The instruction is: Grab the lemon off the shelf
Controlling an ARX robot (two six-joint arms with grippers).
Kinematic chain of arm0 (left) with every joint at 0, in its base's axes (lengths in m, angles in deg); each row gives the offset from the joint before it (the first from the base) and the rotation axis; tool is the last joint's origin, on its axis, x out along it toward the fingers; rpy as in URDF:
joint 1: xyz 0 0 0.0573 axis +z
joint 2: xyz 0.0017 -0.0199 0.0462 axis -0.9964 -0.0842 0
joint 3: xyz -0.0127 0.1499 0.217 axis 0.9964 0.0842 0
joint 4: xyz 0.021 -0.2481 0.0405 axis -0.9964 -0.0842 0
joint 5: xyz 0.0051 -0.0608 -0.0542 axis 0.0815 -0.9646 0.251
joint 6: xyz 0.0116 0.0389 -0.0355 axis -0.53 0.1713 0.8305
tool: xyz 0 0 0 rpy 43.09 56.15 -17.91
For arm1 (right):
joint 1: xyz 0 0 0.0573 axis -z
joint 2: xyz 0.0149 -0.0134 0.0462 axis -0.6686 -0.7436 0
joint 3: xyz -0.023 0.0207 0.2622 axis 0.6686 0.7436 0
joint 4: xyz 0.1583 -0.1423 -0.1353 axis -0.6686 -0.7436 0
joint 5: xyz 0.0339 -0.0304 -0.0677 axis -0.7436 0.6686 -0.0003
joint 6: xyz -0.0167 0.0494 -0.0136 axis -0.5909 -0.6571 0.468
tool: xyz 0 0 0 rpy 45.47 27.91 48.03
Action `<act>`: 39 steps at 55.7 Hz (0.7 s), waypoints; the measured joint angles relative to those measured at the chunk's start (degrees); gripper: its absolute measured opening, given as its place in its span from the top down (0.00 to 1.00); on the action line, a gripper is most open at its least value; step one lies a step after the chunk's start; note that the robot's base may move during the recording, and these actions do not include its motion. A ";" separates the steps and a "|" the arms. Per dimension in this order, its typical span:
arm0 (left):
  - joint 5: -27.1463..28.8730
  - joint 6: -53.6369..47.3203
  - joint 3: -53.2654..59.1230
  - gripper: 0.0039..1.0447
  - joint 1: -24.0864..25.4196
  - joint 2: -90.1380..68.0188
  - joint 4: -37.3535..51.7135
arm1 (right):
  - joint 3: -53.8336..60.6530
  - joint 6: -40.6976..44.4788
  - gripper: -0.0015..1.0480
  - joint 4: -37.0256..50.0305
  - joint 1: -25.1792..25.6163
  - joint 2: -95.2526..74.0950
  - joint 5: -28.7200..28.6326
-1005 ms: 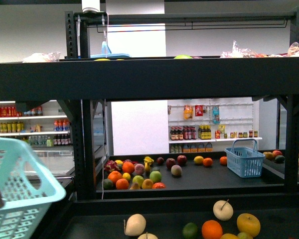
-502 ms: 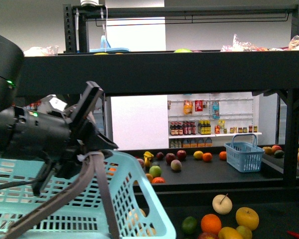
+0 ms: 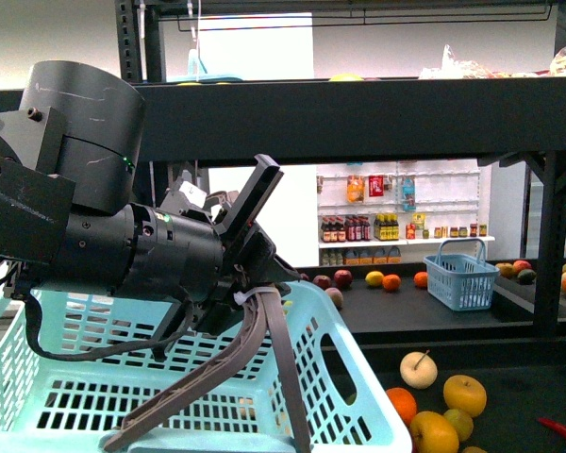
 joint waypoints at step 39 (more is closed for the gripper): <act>0.13 -0.52 -0.02 0.88 0.13 -0.04 0.00 | -49.68 21.57 0.07 26.25 12.20 -103.36 -21.55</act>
